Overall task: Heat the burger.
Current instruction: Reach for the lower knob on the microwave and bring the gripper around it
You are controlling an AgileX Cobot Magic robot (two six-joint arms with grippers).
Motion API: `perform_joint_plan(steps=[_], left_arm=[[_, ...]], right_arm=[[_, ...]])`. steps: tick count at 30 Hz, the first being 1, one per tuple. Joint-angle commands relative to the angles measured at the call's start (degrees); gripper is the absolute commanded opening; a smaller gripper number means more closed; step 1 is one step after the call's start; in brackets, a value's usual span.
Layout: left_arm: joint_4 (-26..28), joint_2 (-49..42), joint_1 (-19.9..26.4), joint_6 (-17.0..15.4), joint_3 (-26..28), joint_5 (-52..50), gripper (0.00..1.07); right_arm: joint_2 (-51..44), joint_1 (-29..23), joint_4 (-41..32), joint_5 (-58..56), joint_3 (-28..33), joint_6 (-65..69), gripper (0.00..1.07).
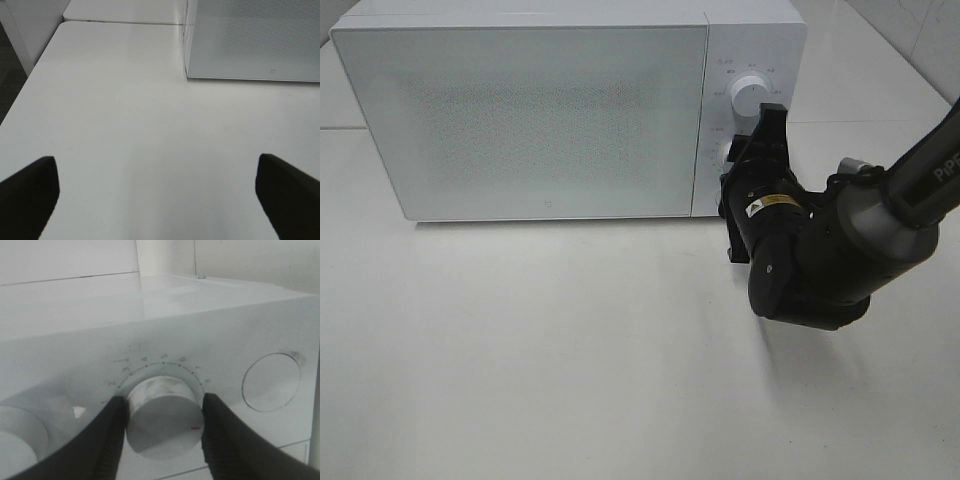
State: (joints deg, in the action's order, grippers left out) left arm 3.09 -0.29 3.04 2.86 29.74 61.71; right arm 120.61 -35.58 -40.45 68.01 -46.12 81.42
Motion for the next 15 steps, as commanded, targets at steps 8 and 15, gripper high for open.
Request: perform_joint_plan(steps=[8,15], left_arm=[[0.4,-0.97,-0.11,-0.34,-0.17,-0.52,1.0],[0.4,-0.97,-0.11,-0.34,-0.17,-0.52,1.0]], right_arm=[[-1.09,-1.15,14.67,2.86,-2.41,7.91,0.01],[-1.09,-1.15,14.38,3.09,-2.41,7.68,0.02]])
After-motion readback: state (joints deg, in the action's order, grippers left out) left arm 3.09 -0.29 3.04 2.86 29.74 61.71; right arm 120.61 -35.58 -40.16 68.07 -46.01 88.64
